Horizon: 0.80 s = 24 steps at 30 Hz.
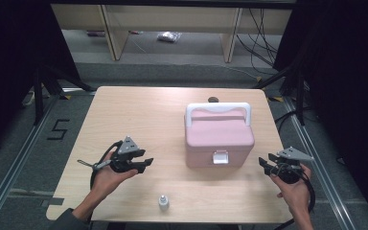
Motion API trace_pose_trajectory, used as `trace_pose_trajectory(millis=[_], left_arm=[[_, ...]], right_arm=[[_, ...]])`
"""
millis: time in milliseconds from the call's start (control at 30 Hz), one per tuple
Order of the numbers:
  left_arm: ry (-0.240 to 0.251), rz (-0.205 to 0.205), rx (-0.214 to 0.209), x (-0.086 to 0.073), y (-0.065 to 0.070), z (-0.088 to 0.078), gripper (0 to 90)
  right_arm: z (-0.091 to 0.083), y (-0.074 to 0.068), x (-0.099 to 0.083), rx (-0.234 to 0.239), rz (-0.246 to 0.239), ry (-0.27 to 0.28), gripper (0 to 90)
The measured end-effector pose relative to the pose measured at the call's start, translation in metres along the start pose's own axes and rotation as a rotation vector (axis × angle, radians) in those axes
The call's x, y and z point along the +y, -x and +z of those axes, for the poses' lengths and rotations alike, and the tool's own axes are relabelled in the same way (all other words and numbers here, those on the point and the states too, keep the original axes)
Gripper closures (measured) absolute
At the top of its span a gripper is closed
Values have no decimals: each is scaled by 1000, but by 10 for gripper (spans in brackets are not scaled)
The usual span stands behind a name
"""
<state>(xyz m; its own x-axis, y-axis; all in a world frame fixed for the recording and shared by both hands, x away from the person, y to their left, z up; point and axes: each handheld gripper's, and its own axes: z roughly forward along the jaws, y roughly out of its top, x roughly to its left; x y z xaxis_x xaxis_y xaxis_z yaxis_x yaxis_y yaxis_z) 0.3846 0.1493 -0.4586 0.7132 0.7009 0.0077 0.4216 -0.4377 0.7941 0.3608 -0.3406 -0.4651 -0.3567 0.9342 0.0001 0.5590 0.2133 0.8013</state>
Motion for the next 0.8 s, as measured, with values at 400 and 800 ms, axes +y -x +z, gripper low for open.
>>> trace_pose_trajectory(millis=[400, 800], left_arm=[[-31, 65, -23, 26, 7, 38, 875], [-36, 31, -44, 39, 7, 70, 895]], right_arm=[[26, 3, 16, 11, -3, 17, 847], [44, 5, 24, 63, 20, 33, 900]])
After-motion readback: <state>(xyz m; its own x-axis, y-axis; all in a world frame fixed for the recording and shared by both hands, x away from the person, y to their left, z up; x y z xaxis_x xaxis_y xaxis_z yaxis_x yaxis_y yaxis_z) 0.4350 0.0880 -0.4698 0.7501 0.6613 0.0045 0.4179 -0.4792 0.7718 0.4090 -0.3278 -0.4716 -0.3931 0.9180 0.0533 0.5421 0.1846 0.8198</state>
